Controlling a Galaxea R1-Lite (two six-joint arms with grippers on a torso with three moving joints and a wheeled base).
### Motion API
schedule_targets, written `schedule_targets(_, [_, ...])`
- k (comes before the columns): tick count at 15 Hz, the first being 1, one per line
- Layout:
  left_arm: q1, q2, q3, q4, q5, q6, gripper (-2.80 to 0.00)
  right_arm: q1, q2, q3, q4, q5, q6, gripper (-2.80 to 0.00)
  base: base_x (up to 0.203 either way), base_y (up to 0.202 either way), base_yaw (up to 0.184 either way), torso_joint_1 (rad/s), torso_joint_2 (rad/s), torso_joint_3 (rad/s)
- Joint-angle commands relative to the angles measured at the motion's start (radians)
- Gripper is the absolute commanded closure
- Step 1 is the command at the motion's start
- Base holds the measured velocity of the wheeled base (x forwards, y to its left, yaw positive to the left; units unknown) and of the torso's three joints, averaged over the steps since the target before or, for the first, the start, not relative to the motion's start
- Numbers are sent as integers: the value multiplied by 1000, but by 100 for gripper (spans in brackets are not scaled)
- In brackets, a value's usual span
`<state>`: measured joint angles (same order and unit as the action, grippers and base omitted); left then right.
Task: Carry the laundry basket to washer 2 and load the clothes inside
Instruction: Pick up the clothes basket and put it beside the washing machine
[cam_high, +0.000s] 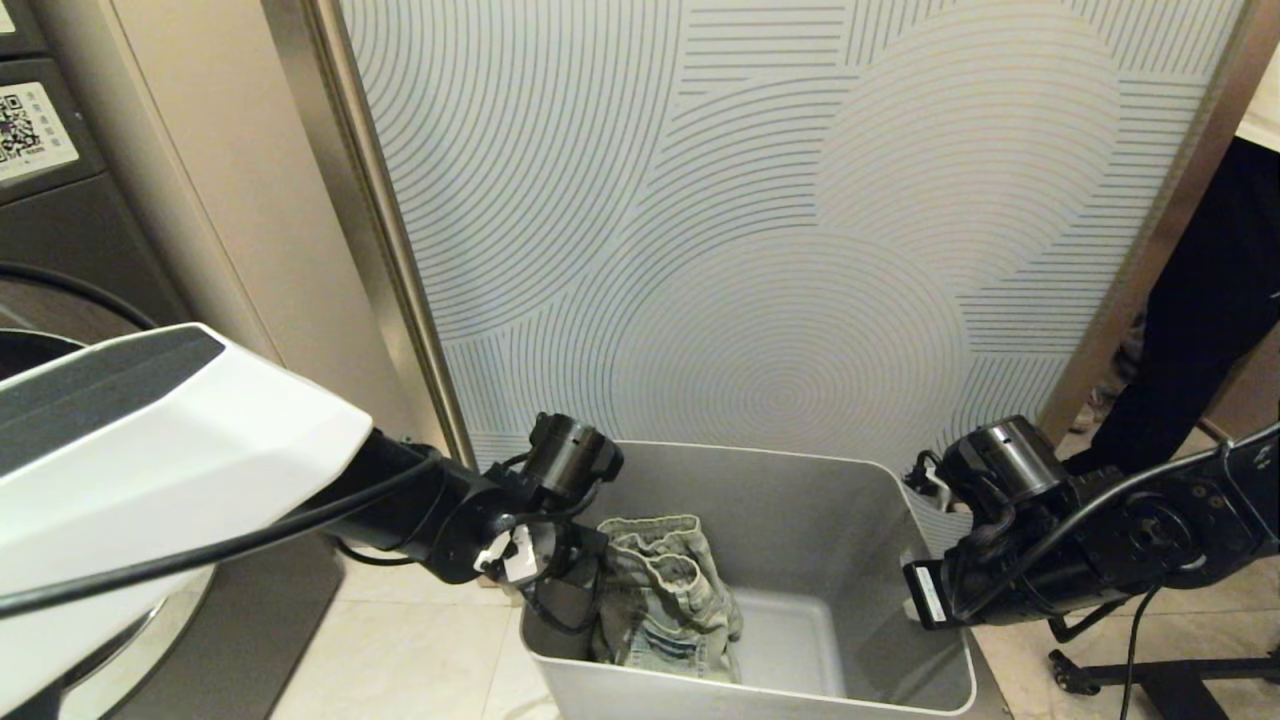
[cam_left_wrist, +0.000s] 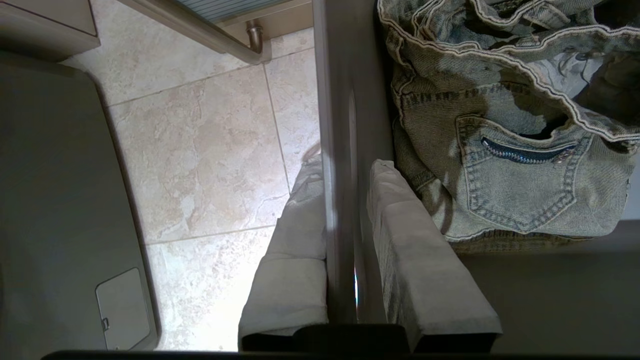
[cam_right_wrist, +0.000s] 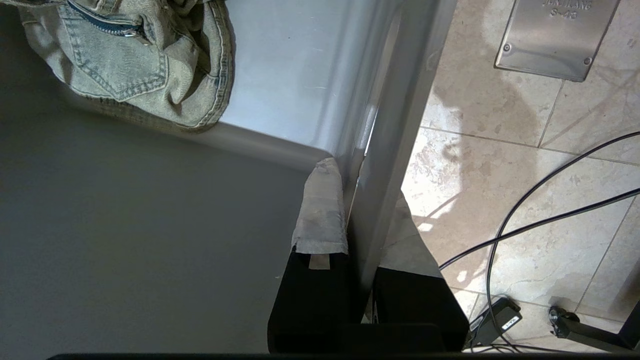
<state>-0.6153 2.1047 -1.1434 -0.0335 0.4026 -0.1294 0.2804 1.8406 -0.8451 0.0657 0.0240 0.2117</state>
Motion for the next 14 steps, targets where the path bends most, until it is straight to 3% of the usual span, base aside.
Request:
schedule_targets(1, [-1,1,1,0,2,-1,0,0,2,1,0,1,2,0,0,0,0,0,0,0])
schedule_targets(5, [-1,1,1,-2,2,-1,0,0,1,1,0,1,2,0,1,-2,23,1,1,1])
schedule_targets(14, [0,14,-4,-2,2,-1,0,0,2,-2,0,2,-2,0,0,-8,171,2,1,1])
